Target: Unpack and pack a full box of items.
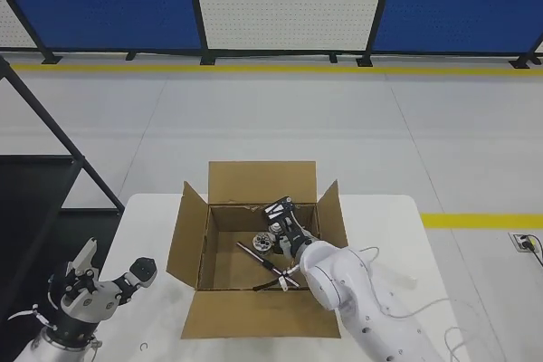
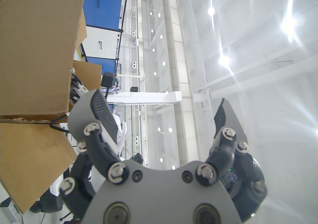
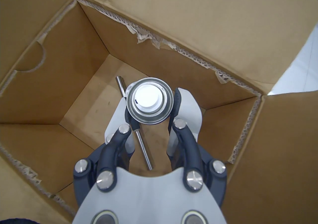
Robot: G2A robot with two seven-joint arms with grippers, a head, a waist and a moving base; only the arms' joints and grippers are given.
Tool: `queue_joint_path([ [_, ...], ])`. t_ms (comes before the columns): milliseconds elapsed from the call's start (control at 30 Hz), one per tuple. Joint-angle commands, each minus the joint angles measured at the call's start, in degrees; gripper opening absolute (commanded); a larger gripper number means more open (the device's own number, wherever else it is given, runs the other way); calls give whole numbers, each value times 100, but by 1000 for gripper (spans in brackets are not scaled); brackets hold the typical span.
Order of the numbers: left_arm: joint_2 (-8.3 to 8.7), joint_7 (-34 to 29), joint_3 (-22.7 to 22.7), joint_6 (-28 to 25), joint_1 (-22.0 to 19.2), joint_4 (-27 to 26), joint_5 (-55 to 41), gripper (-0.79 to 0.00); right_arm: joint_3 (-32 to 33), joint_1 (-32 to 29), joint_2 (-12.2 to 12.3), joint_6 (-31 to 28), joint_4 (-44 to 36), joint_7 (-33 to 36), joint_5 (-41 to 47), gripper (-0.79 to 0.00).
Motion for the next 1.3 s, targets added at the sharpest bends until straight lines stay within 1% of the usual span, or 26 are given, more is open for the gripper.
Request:
queue_joint_path([
  [0,0,0,0,0,0,0,0,0,-42,78,-45,112,231,-2,20,-785],
  [133,0,0,0,0,0,0,0,0,-100,144,-111,226,467,102,32,-785],
  [267,0,0,0,0,0,0,0,0,-112,136,-154,407,518,176,-45,-785],
  [433,0,0,0,0,0,0,0,0,-204,140,-211,787,543,427,-384,-785],
  [533,0,0,0,0,0,0,0,0,-253,200,-261,903,678,495,-493,-782],
  [567,0,0,0,0,0,0,0,0,-269,220,-281,937,720,502,-507,-597],
  [600,0,0,0,0,0,0,0,0,-277,237,-300,936,757,510,-489,-483],
  [700,0,0,0,0,0,0,0,0,-277,298,-346,922,908,515,-476,-425],
  [733,0,0,0,0,0,0,0,0,-275,319,-361,912,954,516,-469,-419],
  [767,0,0,0,0,0,0,0,0,-274,338,-375,904,991,513,-465,-323],
  [833,0,0,0,0,0,0,0,0,-272,368,-402,887,1056,509,-463,-268],
  [867,0,0,0,0,0,0,0,0,-270,378,-414,877,1081,505,-469,-222],
  [900,0,0,0,0,0,0,0,0,-267,386,-427,862,1096,496,-482,-135],
  [967,0,0,0,0,0,0,0,0,-252,382,-440,852,1086,489,-496,-86],
  [1067,0,0,0,0,0,0,0,0,-204,336,-447,842,1015,461,-564,-74],
  [1167,0,0,0,0,0,0,0,0,-129,226,-435,822,817,436,-655,-37],
  [1267,0,0,0,0,0,0,0,0,-25,25,-397,827,449,400,-837,0],
])
